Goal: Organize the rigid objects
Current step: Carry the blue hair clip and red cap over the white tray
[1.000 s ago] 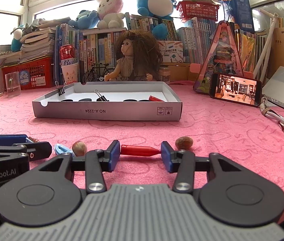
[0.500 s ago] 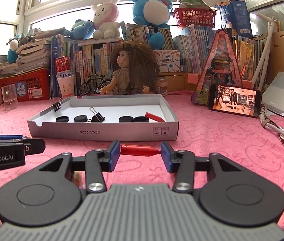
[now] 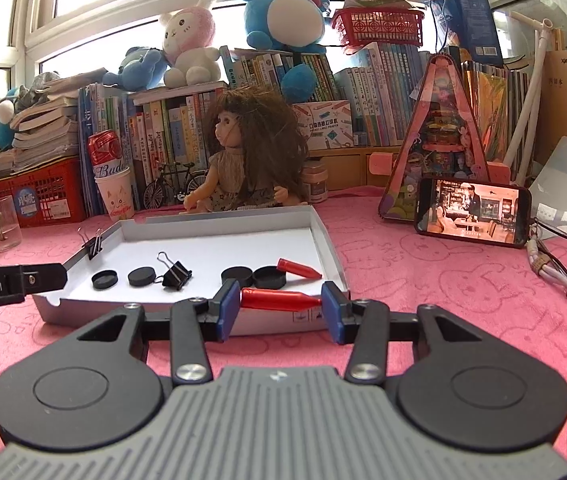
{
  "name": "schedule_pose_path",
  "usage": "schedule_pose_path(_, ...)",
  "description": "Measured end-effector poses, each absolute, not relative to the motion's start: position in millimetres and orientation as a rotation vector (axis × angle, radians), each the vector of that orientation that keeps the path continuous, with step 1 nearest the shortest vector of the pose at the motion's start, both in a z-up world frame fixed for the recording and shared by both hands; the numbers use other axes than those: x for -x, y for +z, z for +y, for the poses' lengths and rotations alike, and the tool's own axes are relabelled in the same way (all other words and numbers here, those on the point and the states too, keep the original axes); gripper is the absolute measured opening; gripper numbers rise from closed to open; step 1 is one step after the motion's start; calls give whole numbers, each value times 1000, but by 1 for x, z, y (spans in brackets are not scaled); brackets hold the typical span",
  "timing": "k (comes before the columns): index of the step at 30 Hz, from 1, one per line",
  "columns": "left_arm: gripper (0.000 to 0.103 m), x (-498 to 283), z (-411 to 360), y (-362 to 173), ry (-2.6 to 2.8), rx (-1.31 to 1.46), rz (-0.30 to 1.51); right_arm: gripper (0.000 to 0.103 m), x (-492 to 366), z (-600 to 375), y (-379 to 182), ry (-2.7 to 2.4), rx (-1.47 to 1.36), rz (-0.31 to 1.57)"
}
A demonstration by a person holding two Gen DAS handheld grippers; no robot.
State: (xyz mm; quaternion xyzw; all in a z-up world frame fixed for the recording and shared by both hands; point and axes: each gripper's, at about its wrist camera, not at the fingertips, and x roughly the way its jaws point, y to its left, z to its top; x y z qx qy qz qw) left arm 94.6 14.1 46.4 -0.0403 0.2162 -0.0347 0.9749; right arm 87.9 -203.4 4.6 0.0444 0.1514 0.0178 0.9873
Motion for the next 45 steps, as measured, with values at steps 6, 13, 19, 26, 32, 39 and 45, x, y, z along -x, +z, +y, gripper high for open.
schedule_pose_path(6, 36, -124, 24, 51, -62, 101, 467, 49, -116, -211, 10, 32, -110, 343)
schedule_pose_path(13, 36, -157, 26, 41, -49, 114, 521, 49, -147, -209, 10, 35, -108, 380)
schedule_pose_path(19, 36, -178, 26, 31, -35, 115, 557, 49, -167, -206, 7, 42, -110, 428)
schedule_pose_path(26, 36, -193, 27, 22, -28, 115, 595, 49, -187, -205, 2, 46, -117, 492)
schedule_pose_path(32, 36, -201, 26, 18, -15, 111, 611, 49, -198, -206, -1, 41, -122, 531)
schedule_pose_path(39, 36, -206, 25, 16, -10, 104, 616, 50, -203, -203, -4, 38, -101, 549)
schedule_pose_path(45, 36, -209, 22, 13, -6, 97, 626, 50, -208, -202, -6, 36, -103, 562)
